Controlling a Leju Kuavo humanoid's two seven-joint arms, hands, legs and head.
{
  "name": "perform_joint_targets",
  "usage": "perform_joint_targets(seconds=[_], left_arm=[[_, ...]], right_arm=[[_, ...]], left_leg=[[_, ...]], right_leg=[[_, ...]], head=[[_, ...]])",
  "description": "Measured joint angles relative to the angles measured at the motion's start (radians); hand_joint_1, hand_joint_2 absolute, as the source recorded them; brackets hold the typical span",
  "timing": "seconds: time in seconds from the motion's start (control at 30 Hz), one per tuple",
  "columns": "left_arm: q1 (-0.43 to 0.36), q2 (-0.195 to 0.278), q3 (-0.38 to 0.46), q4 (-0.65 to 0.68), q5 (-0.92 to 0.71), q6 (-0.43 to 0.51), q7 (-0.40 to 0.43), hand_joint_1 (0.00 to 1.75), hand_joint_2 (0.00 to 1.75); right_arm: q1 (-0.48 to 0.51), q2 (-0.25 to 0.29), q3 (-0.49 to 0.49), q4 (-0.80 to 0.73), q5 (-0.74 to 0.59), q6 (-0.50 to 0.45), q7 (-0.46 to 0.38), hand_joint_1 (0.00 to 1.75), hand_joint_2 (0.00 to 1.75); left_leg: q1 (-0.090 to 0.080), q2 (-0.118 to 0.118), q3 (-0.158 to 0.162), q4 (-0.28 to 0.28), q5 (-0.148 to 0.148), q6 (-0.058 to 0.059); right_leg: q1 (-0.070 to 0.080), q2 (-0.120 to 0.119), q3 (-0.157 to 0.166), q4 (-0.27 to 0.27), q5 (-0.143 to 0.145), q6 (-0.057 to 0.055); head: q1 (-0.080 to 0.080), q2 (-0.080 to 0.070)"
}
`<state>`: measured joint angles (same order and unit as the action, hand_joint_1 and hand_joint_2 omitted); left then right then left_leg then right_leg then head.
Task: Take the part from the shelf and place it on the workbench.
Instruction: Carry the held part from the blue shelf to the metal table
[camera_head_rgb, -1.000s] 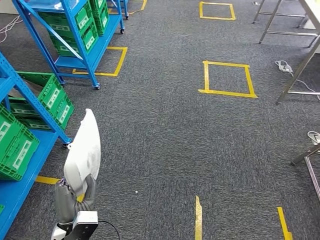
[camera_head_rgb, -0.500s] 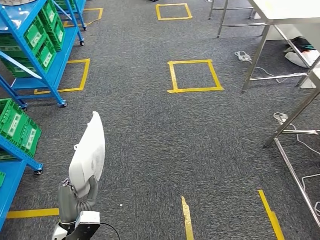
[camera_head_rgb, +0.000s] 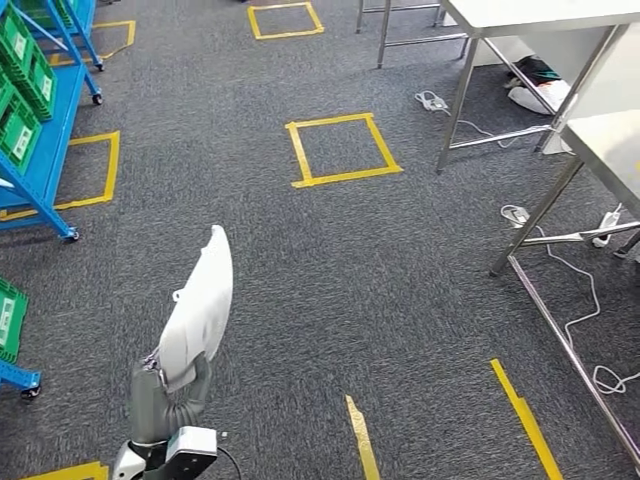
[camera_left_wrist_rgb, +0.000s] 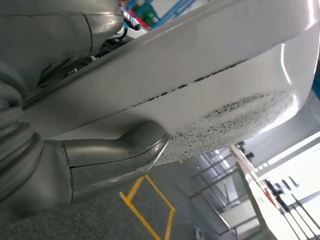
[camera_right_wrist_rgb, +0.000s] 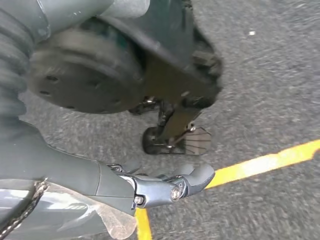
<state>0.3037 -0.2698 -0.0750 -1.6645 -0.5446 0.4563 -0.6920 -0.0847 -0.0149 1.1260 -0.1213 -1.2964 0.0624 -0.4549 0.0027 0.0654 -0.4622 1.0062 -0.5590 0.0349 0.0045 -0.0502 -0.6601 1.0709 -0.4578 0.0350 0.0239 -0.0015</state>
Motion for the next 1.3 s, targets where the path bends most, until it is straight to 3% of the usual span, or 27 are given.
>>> perform_joint_targets(seconds=[0.07,0.13,0.2,0.27,0.33,0.37,0.4,0.43,0.47,0.5,0.57,0.63,0.7,0.8,0.87,0.9,1.0,1.07,1.13,1.17,1.23,1.3], left_arm=[[0.000,0.004,-0.016,0.003,-0.016,0.007,0.000,1.75,1.75],[0.000,0.010,-0.032,0.007,-0.027,0.013,0.000,1.75,1.75],[-0.001,0.018,-0.049,0.009,-0.035,0.022,0.000,1.75,1.75],[0.001,0.027,-0.062,0.012,-0.040,0.030,0.000,1.75,1.75],[0.003,0.037,-0.071,0.016,-0.042,0.035,0.000,1.75,1.75],[0.004,0.042,-0.075,0.017,-0.043,0.037,0.000,1.75,1.75],[0.004,0.046,-0.080,0.018,-0.043,0.038,0.000,1.75,1.75],[0.004,0.049,-0.083,0.019,-0.044,0.039,0.000,1.75,1.75],[0.004,0.051,-0.087,0.019,-0.044,0.039,0.000,1.75,1.75],[0.004,0.053,-0.089,0.019,-0.044,0.040,0.000,1.75,1.75],[0.004,0.057,-0.093,0.020,-0.045,0.041,0.000,1.75,1.75],[0.005,0.060,-0.097,0.020,-0.045,0.041,0.000,1.75,1.75],[0.002,0.063,-0.104,0.020,-0.041,0.041,0.000,1.75,1.75],[0.003,0.068,-0.111,0.022,-0.017,0.032,0.000,1.75,1.75],[0.004,0.075,-0.112,0.026,0.003,0.023,0.000,1.75,1.75],[0.004,0.078,-0.113,0.028,0.011,0.020,0.000,1.75,1.75],[0.003,0.083,-0.116,0.033,0.022,0.016,0.000,1.75,1.75],[0.002,0.086,-0.116,0.036,0.024,0.017,0.000,1.75,1.75],[0.000,0.089,-0.116,0.038,0.025,0.017,0.000,1.75,1.75],[-0.001,0.090,-0.116,0.039,0.025,0.018,0.000,1.75,1.75],[-0.003,0.091,-0.115,0.039,0.024,0.019,0.000,1.75,1.75],[-0.005,0.093,-0.114,0.039,0.023,0.020,0.000,1.75,1.75]], right_arm=[[-0.004,0.000,0.003,0.000,-0.001,-0.002,0.004,0.00,1.75],[-0.002,0.000,0.006,0.000,-0.001,-0.004,0.006,0.00,1.75],[0.000,0.000,0.009,0.000,-0.001,-0.006,0.006,0.00,1.75],[-0.003,-0.001,0.013,0.000,-0.002,-0.009,0.006,0.00,1.75],[-0.005,-0.001,0.016,0.000,-0.002,-0.010,0.005,0.00,1.75],[-0.004,-0.001,0.018,0.000,-0.002,-0.010,0.005,0.00,1.75],[-0.002,-0.001,0.020,0.000,-0.002,-0.010,0.005,0.00,1.75],[-0.002,-0.001,0.022,0.000,-0.002,-0.010,0.005,0.00,1.75],[-0.001,-0.001,0.023,0.000,-0.002,-0.010,0.005,0.00,1.75],[-0.002,-0.001,0.023,0.000,-0.002,-0.010,0.004,0.00,1.75],[-0.002,0.000,0.023,0.000,-0.002,-0.010,0.004,0.00,1.75],[0.001,0.000,0.024,0.000,-0.002,-0.010,0.004,0.00,1.75],[0.004,0.000,0.025,0.001,-0.001,-0.011,0.003,0.00,1.75],[-0.001,-0.001,0.029,0.001,0.000,-0.012,0.003,0.00,1.75],[-0.001,-0.001,0.032,0.001,0.001,-0.012,0.004,0.00,1.75],[0.000,-0.001,0.035,0.001,0.001,-0.012,0.004,0.00,1.75],[0.000,-0.002,0.041,0.001,0.002,-0.012,0.005,0.00,1.75],[-0.004,-0.002,0.045,0.000,0.003,-0.012,0.006,0.00,1.75],[-0.003,-0.002,0.049,0.000,0.005,-0.012,0.006,0.00,1.75],[-0.001,-0.002,0.051,0.000,0.006,-0.012,0.007,0.00,1.75],[-0.001,-0.002,0.054,0.000,0.007,-0.013,0.010,0.00,1.75],[-0.004,-0.002,0.060,0.000,0.011,-0.011,0.013,0.00,1.75]], left_leg=[[-0.006,0.021,0.011,0.002,-0.015,-0.011],[-0.007,0.030,0.018,0.008,-0.024,-0.022],[-0.004,-0.005,0.004,0.055,-0.039,-0.030],[0.000,-0.047,-0.057,0.169,-0.088,-0.038],[0.001,-0.057,-0.125,0.275,-0.137,-0.040],[0.001,-0.058,-0.143,0.288,-0.135,-0.039],[0.000,-0.060,-0.144,0.264,-0.108,-0.036],[-0.001,-0.067,-0.131,0.209,-0.063,-0.031],[-0.003,-0.084,-0.111,0.142,-0.016,-0.024],[-0.004,-0.104,-0.094,0.083,0.012,-0.019],[-0.008,-0.132,-0.081,0.028,0.032,-0.010],[-0.009,-0.123,-0.080,0.019,0.044,-0.002],[-0.003,-0.100,-0.075,0.002,0.062,0.006],[-0.001,-0.058,-0.076,-0.009,0.072,0.012],[0.000,-0.030,-0.079,-0.009,0.071,0.010],[0.001,-0.018,-0.079,-0.008,0.070,0.008],[0.003,0.014,-0.074,-0.006,0.064,-0.006],[0.000,0.028,-0.069,-0.004,0.060,-0.020],[0.001,0.040,-0.063,-0.004,0.057,-0.032],[0.004,0.037,-0.061,-0.001,0.053,-0.038],[0.009,0.000,-0.077,0.043,0.017,-0.048],[0.010,-0.045,-0.133,0.169,-0.049,-0.049]], right_leg=[[0.011,-0.024,0.014,-0.038,0.006,-0.016],[0.009,-0.005,0.021,-0.042,0.015,-0.030],[0.003,0.018,0.029,-0.045,0.016,-0.038],[0.000,0.043,0.034,-0.047,0.014,-0.043],[0.001,0.069,0.037,-0.047,0.011,-0.047],[0.003,0.083,0.039,-0.047,0.010,-0.048],[0.004,0.096,0.042,-0.047,0.009,-0.049],[0.004,0.110,0.046,-0.047,0.009,-0.049],[0.004,0.122,0.048,-0.048,0.009,-0.048],[0.003,0.134,0.047,-0.047,0.010,-0.046],[-0.001,0.155,0.040,-0.047,0.015,-0.036],[-0.004,0.175,0.031,-0.049,0.020,-0.022],[0.000,0.152,0.013,-0.027,0.002,-0.014],[-0.003,0.074,-0.062,0.135,-0.091,0.000],[-0.011,0.057,-0.093,0.217,-0.119,0.011],[-0.016,0.052,-0.081,0.204,-0.108,0.016],[-0.023,0.007,0.046,0.004,-0.036,0.024],[-0.020,-0.012,0.091,-0.066,-0.024,0.012],[-0.016,0.004,0.091,-0.066,-0.024,-0.006],[-0.016,0.012,0.090,-0.067,-0.023,-0.013],[-0.018,0.030,0.092,-0.070,-0.019,-0.026],[-0.016,0.052,0.091,-0.070,-0.017,-0.034]], head=[[0.000,0.000],[-0.004,0.000],[-0.007,0.000],[-0.010,0.000],[-0.011,0.000],[-0.011,0.000],[-0.011,0.000],[-0.010,0.000],[-0.010,0.000],[-0.010,0.000],[-0.010,0.000],[-0.011,0.000],[-0.007,0.000],[0.000,0.000],[0.000,0.000],[0.000,0.000],[0.000,0.000],[-0.003,0.000],[-0.006,0.000],[-0.006,0.000],[-0.009,0.000],[-0.012,0.000]])
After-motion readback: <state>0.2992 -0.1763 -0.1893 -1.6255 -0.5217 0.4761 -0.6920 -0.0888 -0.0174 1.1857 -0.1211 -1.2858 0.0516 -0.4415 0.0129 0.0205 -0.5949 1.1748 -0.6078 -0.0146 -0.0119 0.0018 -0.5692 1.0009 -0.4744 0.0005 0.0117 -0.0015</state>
